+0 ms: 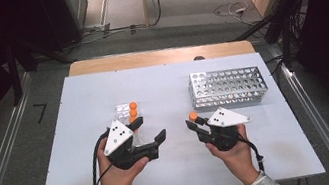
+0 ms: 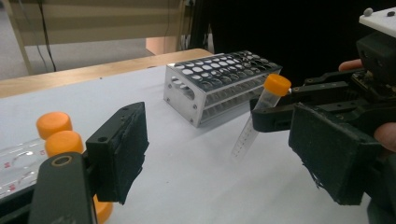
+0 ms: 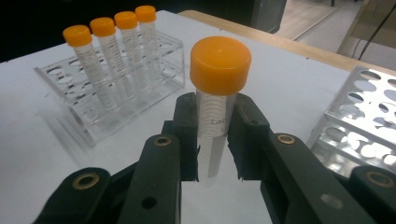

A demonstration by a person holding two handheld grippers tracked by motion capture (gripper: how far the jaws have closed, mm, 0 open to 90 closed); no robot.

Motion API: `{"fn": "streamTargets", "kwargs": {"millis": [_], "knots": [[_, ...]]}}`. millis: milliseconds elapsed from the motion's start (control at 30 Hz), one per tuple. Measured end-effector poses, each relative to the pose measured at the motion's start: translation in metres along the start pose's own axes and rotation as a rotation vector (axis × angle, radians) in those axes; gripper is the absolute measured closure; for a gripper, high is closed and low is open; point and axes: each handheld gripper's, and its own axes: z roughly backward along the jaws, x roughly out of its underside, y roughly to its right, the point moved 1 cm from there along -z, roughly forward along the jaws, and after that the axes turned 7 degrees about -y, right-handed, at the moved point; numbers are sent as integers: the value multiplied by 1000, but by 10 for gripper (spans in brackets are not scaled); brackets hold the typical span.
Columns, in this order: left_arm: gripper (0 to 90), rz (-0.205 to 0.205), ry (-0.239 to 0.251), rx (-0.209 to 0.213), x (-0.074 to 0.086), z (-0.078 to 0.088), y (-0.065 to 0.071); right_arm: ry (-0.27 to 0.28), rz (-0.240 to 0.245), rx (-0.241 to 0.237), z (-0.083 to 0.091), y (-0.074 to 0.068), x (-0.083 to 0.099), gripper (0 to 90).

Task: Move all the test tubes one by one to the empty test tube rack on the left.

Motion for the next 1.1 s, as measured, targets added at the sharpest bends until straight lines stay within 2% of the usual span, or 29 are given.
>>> {"fn": "streamTargets", "kwargs": {"millis": [467,667,933,1100], "knots": [[217,-24,-34,29,6,-10,12,-33,35,-40,-10,-16,4,719],[227,-39,-48,28,11,-16,16,-46,50,-65,-13,-27,6,719],[279,-38,-47,37,15,-20,19,-50,78,-103,-16,-42,6,718],[344,-48,-69,45,17,-23,22,-50,83,-121,-16,-48,5,718]]}}
